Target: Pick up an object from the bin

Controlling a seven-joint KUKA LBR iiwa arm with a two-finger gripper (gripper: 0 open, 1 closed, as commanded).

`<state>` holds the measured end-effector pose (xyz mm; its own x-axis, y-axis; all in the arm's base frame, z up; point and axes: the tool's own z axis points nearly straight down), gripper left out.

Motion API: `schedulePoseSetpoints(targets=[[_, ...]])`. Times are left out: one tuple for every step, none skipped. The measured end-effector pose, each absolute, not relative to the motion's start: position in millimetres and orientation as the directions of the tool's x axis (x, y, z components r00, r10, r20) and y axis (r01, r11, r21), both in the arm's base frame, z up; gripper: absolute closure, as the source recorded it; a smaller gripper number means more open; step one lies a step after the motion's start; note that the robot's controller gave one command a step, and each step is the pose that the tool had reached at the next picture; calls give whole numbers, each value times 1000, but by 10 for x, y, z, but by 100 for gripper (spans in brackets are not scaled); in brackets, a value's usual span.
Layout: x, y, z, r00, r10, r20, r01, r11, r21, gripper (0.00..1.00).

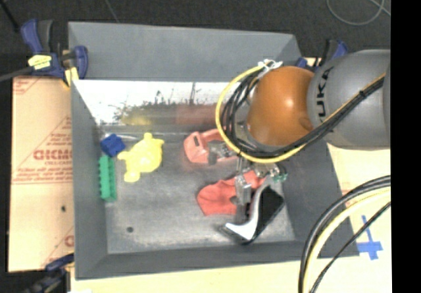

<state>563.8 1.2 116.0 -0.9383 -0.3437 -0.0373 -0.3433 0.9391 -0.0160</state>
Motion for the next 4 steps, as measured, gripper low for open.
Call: schedulePoseSetpoints(targets=[[5639, 11, 1174, -939, -343, -39, -342, 939, -16, 0], [5319, -53, 960, -857, -514, -35, -513, 858, -24, 100], [5319, -53, 960, -857, -514, -35, -513, 858, -24, 100], [5281, 53, 2167, -841, -540, -38, -540, 841, -26, 100]])
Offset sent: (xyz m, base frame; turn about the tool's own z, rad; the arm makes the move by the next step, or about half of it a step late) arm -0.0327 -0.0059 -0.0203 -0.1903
